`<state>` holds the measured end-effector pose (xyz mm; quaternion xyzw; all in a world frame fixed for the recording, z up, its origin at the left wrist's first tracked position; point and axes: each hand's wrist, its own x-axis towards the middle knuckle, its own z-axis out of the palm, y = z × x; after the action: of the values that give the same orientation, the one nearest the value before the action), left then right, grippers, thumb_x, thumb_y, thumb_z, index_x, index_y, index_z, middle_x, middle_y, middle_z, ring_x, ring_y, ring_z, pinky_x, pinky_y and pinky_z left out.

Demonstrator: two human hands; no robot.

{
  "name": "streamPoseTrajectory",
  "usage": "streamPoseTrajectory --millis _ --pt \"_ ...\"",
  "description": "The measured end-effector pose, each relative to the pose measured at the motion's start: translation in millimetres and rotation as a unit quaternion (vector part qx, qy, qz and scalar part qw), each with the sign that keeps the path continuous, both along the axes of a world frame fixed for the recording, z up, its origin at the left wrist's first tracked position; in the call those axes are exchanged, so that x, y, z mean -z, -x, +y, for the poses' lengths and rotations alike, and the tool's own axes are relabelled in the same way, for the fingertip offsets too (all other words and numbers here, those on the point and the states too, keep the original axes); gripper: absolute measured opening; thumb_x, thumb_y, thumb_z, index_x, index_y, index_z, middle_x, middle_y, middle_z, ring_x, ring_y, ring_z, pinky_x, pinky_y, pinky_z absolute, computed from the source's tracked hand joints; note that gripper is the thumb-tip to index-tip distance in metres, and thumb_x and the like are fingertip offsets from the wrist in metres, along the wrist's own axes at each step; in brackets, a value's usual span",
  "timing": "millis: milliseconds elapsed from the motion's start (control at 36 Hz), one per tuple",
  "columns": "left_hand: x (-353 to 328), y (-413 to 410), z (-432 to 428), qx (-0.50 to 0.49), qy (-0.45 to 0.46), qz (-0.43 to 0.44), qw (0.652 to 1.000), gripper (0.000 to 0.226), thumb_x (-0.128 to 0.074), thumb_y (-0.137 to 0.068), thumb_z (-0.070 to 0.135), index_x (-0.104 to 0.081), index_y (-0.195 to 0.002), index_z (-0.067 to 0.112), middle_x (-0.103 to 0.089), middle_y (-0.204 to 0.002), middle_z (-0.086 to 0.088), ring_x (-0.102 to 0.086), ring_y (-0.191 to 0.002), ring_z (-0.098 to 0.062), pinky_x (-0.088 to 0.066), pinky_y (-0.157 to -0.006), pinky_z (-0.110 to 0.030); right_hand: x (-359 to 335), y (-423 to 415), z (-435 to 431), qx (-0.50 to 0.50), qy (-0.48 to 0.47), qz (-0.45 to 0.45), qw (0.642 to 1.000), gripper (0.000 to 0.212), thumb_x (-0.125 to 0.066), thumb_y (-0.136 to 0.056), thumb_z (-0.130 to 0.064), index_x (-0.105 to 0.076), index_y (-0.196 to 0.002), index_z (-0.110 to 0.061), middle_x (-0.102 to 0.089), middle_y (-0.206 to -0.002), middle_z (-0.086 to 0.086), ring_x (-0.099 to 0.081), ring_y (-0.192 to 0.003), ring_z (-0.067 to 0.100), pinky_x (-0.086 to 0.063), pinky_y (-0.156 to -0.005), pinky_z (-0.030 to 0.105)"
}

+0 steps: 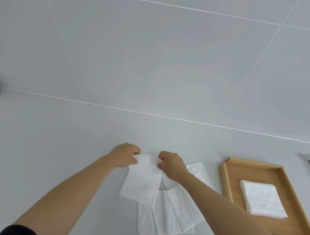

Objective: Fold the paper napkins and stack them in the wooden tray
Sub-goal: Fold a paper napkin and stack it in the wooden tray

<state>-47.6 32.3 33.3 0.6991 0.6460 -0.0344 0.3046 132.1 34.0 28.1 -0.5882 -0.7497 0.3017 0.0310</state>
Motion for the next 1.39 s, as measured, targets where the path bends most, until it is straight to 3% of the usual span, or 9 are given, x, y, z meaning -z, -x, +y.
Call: streamPoseTrajectory --millis 167,333,389,500,639,778,972,1167,1389 --pt "-0.4 7.9 -21.9 0.031 0.015 0.039 0.999 0.011 -0.053 -0.086 0.01 -0.047 -0.078 0.014 -0.05 -0.085 -0.002 -0.044 -0.077 -0.02 -0.025 -0.051 -0.02 0.0 3.9 -15.7 -0.045 0.025 0.006 0.999 0.024 -0.051 -0.087 -0.009 -0.059 -0.109 -0.004 -0.052 -0.09 0.004 -0.046 -0.086 0.018 -0.036 -0.072 0.028" --pt "10.9 4.5 -44.5 0.076 0.022 0.067 0.995 0.01 -0.054 -0.084 0.01 -0.048 -0.08 0.016 -0.053 -0.089 -0.003 -0.045 -0.08 -0.018 -0.025 -0.053 -0.017 7.6 3.1 -37.7 -0.098 0.059 -0.024 0.993 0.023 -0.05 -0.088 -0.008 -0.059 -0.109 -0.004 -0.062 -0.117 0.013 -0.056 -0.105 0.027 -0.043 -0.078 0.032" --pt "16.8 2.6 -49.2 0.081 0.033 0.074 0.993 0.004 -0.056 -0.084 0.012 -0.057 -0.086 0.015 -0.063 -0.101 -0.007 -0.048 -0.083 -0.017 -0.028 -0.055 -0.018 10.7 1.7 -43.3 -0.114 0.069 -0.04 0.99 0.021 -0.051 -0.089 -0.009 -0.06 -0.108 -0.005 -0.061 -0.119 0.012 -0.055 -0.111 0.027 -0.045 -0.084 0.034" --pt "23.4 0.4 -52.6 0.082 0.077 0.074 0.991 0.031 -0.066 -0.081 0.019 -0.061 -0.111 0.011 -0.06 -0.123 -0.005 -0.056 -0.104 -0.023 -0.034 -0.07 -0.022 14.8 -0.5 -48.8 -0.15 0.101 -0.087 0.98 0.023 -0.062 -0.086 -0.016 -0.062 -0.107 -0.006 -0.061 -0.121 0.01 -0.054 -0.115 0.025 -0.044 -0.094 0.034" --pt "17.8 5.3 -40.0 0.06 0.08 0.064 0.993 0.059 -0.073 -0.076 0.032 -0.049 -0.128 0.017 -0.046 -0.134 -0.006 -0.048 -0.122 -0.024 -0.04 -0.096 -0.032 11.5 -3.0 -40.5 -0.153 0.097 -0.139 0.974 0.042 -0.065 -0.082 -0.036 -0.061 -0.115 -0.011 -0.056 -0.125 0.009 -0.043 -0.122 0.025 -0.034 -0.102 0.036" --pt "20.6 3.9 -29.1 0.034 0.015 0.048 0.998 0.072 -0.068 -0.082 0.031 -0.031 -0.143 0.022 -0.027 -0.149 -0.007 -0.032 -0.137 -0.024 -0.034 -0.109 -0.036 11.7 -2.9 -28.0 -0.089 0.062 -0.115 0.987 0.065 -0.062 -0.084 -0.036 -0.035 -0.14 -0.016 -0.043 -0.14 0.009 -0.033 -0.132 0.027 -0.031 -0.107 0.038" --pt "39.7 -10.2 -27.8 0.037 0.002 0.099 0.994 0.06 -0.064 -0.083 0.029 -0.038 -0.137 0.02 -0.034 -0.139 -0.009 -0.032 -0.131 -0.025 -0.034 -0.104 -0.033 22.9 3.0 -24.4 -0.024 0.097 -0.088 0.991 0.057 -0.061 -0.087 -0.025 -0.034 -0.136 -0.012 -0.048 -0.131 0.013 -0.045 -0.122 0.028 -0.045 -0.098 0.04" --pt "49.1 -12.6 -25.7 0.0 0.017 0.111 0.994 0.046 -0.066 -0.08 0.028 -0.048 -0.12 0.015 -0.037 -0.13 -0.009 -0.035 -0.123 -0.026 -0.035 -0.098 -0.031 35.9 11.8 -24.6 -0.016 0.115 -0.108 0.987 0.049 -0.06 -0.088 -0.024 -0.038 -0.129 -0.009 -0.047 -0.13 0.013 -0.043 -0.123 0.028 -0.045 -0.094 0.04" --pt "51.9 -11.4 -28.8 -0.037 0.046 0.111 0.992 0.046 -0.063 -0.084 0.034 -0.053 -0.124 0.013 -0.037 -0.133 -0.009 -0.032 -0.126 -0.027 -0.034 -0.101 -0.031 42.0 15.6 -30.5 -0.026 0.094 -0.126 0.987 0.041 -0.059 -0.089 -0.021 -0.046 -0.124 -0.006 -0.04 -0.132 0.013 -0.037 -0.126 0.028 -0.041 -0.097 0.036"
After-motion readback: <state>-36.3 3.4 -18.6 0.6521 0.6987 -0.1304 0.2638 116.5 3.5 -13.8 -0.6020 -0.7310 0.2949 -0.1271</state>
